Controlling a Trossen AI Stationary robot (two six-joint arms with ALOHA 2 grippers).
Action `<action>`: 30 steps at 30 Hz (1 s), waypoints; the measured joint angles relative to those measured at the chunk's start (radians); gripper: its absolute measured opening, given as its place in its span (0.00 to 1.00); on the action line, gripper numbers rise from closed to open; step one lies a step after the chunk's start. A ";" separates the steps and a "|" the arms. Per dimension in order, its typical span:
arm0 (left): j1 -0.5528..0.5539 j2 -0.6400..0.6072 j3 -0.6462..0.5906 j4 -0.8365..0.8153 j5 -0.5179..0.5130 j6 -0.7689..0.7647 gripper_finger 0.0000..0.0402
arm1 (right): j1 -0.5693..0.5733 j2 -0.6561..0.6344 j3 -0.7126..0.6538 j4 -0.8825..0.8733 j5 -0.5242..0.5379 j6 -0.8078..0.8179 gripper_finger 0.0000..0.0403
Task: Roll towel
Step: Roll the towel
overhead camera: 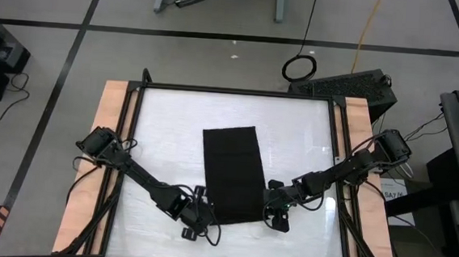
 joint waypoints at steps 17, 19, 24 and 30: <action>-0.056 -0.029 0.001 0.121 -0.053 0.102 0.54 | 0.000 0.001 0.000 0.000 0.000 0.007 0.00; -0.058 -0.010 0.000 0.129 -0.055 0.099 0.54 | 0.000 0.001 0.000 0.000 0.001 0.007 0.00; -0.057 0.025 0.000 0.146 -0.110 0.098 0.54 | 0.000 0.001 0.000 0.002 0.001 0.018 0.00; -0.054 0.064 0.000 0.164 -0.118 0.095 0.54 | 0.000 0.002 0.000 0.002 0.002 0.026 0.00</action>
